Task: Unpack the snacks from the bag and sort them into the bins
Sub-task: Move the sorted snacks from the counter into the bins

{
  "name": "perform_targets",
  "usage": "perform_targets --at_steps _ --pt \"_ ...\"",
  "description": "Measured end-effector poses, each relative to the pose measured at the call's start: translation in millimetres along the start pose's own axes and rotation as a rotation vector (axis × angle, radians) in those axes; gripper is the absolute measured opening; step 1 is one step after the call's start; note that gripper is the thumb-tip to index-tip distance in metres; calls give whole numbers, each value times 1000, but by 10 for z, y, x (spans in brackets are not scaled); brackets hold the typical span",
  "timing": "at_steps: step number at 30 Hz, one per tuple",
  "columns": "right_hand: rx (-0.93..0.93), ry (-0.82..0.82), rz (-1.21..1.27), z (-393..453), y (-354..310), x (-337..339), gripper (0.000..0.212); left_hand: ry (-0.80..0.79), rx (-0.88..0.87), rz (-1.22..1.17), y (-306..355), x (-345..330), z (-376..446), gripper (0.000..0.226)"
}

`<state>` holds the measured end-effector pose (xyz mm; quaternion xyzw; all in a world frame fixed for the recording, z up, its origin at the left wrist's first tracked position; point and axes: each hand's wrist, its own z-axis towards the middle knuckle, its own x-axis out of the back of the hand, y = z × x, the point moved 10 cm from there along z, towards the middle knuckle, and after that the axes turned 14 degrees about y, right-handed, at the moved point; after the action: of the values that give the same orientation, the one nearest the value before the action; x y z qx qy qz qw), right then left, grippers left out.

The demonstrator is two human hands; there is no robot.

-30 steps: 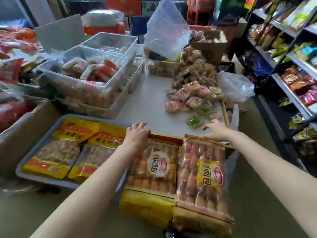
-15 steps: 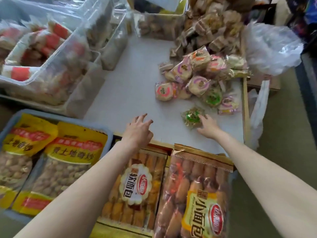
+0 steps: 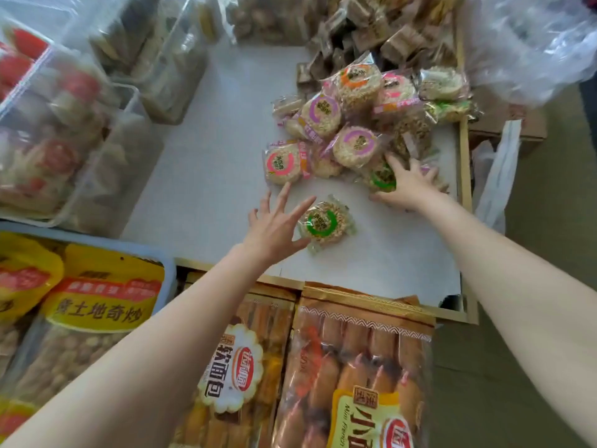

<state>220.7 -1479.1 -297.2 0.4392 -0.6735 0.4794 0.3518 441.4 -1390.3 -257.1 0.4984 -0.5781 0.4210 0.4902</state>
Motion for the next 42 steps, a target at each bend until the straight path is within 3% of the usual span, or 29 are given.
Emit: perform_targets --at_steps 3,6,9,12,13,15,19,22,24,26,28,30,33,35,37,39,42 --pt "133 -10 -92 -299 -87 -122 87 -7 -11 28 39 -17 218 94" --pt "264 -97 -207 -683 -127 -325 88 -115 12 -7 50 -98 455 107" --pt "274 -189 -66 -747 -172 -259 91 -258 9 -7 82 -299 482 114" --pt "159 78 308 -426 -318 271 80 -307 20 -37 92 -489 335 109" --pt "125 166 336 -298 -354 377 82 -304 20 -35 74 -535 272 102" --pt "115 164 221 -101 -507 307 99 -279 21 -55 55 -569 145 88" --pt "92 -36 1 42 -739 -140 114 -146 -82 -12 43 -410 62 81" --pt "41 1 12 62 -711 -187 111 229 -420 135 206 89 134 84" --pt "86 71 55 81 -737 -135 108 455 -533 133 201 397 167 92" --pt "192 178 77 72 -814 -8 104 331 -352 103 -91 394 381 108" --pt "307 317 43 36 -894 177 95 45 -112 59 -416 132 507 119" --pt "357 372 -1 4 -924 301 79 -186 -4 -37 -527 -183 494 121" --pt "325 357 45 6 -807 427 64 -282 38 -117 -438 -466 446 121" --pt "288 373 152 -7 -714 613 67 -259 56 -93 -382 -489 442 123" --pt "187 289 268 -10 -577 777 72 -245 61 -56 -358 -434 420 117" --pt "45 42 364 -94 -388 747 63 -249 31 -31 -277 -391 354 104" --pt "-57 -237 279 -414 -57 532 53 -231 -177 38 31 -371 245 93"
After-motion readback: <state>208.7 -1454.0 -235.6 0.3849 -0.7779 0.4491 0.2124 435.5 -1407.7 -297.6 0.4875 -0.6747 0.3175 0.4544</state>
